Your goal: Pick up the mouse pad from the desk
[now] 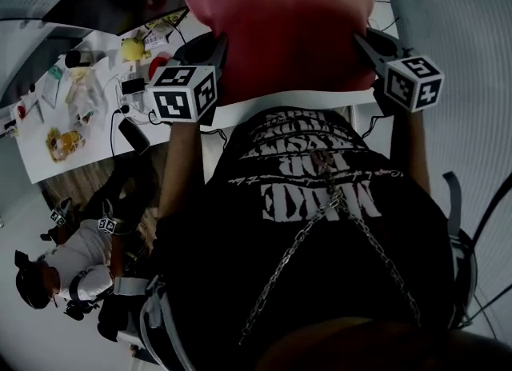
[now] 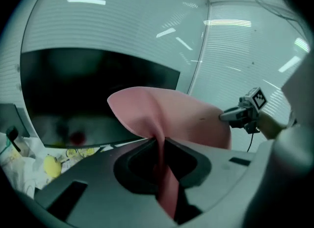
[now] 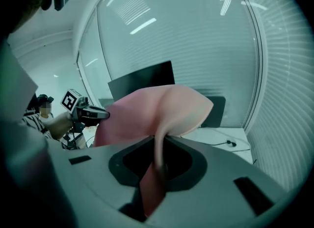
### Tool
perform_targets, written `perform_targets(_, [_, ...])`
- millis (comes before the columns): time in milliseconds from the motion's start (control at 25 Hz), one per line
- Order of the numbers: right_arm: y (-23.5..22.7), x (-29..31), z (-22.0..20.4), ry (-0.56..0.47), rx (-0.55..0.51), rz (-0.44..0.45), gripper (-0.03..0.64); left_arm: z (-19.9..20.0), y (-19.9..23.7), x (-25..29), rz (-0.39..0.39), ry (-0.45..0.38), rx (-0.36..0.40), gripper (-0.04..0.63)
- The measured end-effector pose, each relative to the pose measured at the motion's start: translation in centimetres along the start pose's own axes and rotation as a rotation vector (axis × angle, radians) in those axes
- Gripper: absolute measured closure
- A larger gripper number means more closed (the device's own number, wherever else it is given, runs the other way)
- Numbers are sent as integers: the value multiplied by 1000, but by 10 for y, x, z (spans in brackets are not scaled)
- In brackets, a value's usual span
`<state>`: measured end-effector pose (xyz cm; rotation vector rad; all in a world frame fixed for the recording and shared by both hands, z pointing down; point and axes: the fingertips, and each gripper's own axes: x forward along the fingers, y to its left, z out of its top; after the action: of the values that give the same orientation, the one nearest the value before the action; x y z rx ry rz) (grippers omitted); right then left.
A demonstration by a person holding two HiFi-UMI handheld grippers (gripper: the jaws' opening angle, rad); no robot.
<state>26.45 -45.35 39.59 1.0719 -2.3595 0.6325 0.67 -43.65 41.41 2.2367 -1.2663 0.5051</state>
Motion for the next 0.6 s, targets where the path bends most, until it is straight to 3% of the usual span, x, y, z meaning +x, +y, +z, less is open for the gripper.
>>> perform_targets(320, [-16, 61, -78, 192, 120, 50, 563, -84, 27, 45, 19, 170, -128, 535])
perform_targets(520, [-21, 86, -123, 301, 143, 73, 561, -133, 27, 69, 41, 272, -160, 533])
perform_targets(600, [-29, 95, -145, 362, 136, 29, 532, -149, 36, 75, 87, 310, -140, 491])
